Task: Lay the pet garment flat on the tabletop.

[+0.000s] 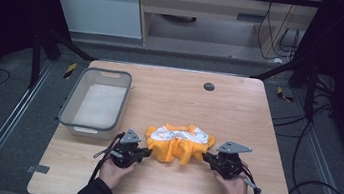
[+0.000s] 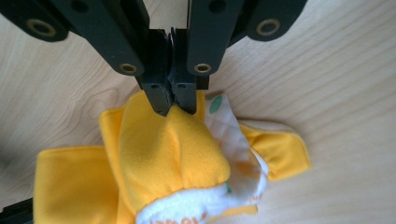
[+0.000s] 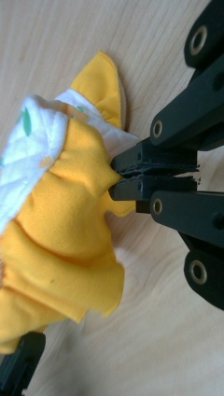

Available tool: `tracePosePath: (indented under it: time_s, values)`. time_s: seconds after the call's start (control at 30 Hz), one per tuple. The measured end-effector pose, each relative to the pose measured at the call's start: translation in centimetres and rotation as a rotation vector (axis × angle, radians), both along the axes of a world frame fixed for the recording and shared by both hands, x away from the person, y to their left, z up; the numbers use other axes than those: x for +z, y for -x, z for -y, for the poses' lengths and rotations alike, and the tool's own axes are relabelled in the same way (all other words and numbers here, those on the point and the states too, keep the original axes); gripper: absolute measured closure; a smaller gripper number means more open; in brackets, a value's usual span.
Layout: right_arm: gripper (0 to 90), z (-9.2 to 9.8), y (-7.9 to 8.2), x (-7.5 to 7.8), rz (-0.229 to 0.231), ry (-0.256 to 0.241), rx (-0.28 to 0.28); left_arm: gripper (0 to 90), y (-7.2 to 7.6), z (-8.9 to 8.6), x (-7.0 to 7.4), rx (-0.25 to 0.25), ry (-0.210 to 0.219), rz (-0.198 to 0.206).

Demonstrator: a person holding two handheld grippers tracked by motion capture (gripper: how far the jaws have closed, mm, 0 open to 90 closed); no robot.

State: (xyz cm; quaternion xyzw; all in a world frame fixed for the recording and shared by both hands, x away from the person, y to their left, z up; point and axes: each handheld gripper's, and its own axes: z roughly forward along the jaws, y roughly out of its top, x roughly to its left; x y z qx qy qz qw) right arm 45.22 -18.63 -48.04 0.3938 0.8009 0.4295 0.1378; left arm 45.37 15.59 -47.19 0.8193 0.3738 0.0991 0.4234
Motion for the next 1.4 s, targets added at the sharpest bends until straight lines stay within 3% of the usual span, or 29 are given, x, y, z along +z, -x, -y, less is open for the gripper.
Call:
tracePosePath:
  time_s: [0.07,0.13,0.23,0.33,0.43,0.47,0.53,0.57,0.77,0.87,0.9,0.97,1.0,1.07,1.1,1.17,1.2,1.23,1.4]
  values:
    - [87.0,0.2,0.3,0.3,-0.003,-0.01,0.0,88.0,0.2,-0.3,0.6,-0.007,0.016,0.004]
    - [87.0,1.3,1.2,1.5,0.024,0.009,0.01,88.0,1.1,-1.4,2.3,-0.024,0.036,0.03]
    - [87.0,2.2,1.7,2.2,0.034,0.008,0.013,88.0,1.7,-2.0,2.9,-0.029,0.044,0.035]
    - [87.1,3.4,2.6,3.0,0.019,-0.02,0.024,87.9,2.3,-2.9,3.2,-0.043,0.049,0.002]
    - [87.1,4.0,4.2,3.5,-0.012,-0.019,0.06,87.8,3.4,-2.8,2.8,-0.063,0.034,-0.056]
    - [87.1,4.0,4.2,3.5,-0.012,-0.019,0.06,87.7,3.4,-2.8,2.8,-0.063,0.034,-0.056]
    - [86.9,4.0,5.2,3.2,-0.034,0.016,0.077,87.4,4.4,-2.5,2.2,-0.074,0.003,-0.071]
    - [86.3,3.9,5.8,2.5,-0.066,0.05,0.078,86.9,5.0,-2.2,1.3,-0.08,-0.027,-0.087]
    - [79.8,3.3,5.5,0.6,-0.109,0.113,0.064,76.8,4.9,-1.7,-0.7,-0.069,-0.089,-0.079]
    - [73.9,2.9,5.2,-0.2,-0.098,0.134,0.063,60.7,4.8,-2.1,-1.1,-0.038,-0.09,-0.071]
    - [68.3,3.0,5.4,0.0,-0.069,0.126,0.061,51.0,5.0,-2.4,-0.9,-0.026,-0.072,-0.051]
    - [65.8,3.0,5.5,0.0,-0.054,0.121,0.06,48.4,5.2,-2.7,-0.7,-0.025,-0.055,-0.036]
    - [60.1,3.4,5.6,0.5,-0.012,0.097,0.033,44.3,5.6,-3.1,-0.2,-0.019,-0.037,0.003]
    - [58.6,3.6,5.6,0.7,0.012,0.079,0.02,41.3,5.8,-3.2,0.0,-0.018,-0.03,0.013]
    - [55.6,4.0,5.5,1.1,0.036,0.038,0.0,40.0,6.1,-3.6,0.5,-0.015,-0.002,0.041]
    - [53.9,4.4,5.5,1.5,0.067,0.001,-0.019,39.2,6.4,-3.9,1.1,-0.002,0.016,0.078]
    - [53.9,4.4,5.5,1.5,0.067,0.001,-0.019,38.8,6.4,-3.9,1.1,-0.002,0.016,0.078]
    - [51.0,4.7,5.5,2.0,0.096,-0.032,-0.034,38.7,6.3,-4.3,1.8,0.016,0.035,0.106]
    - [45.0,5.3,5.2,2.9,0.136,-0.084,-0.064,39.2,5.3,-4.6,2.5,0.049,0.045,0.127]
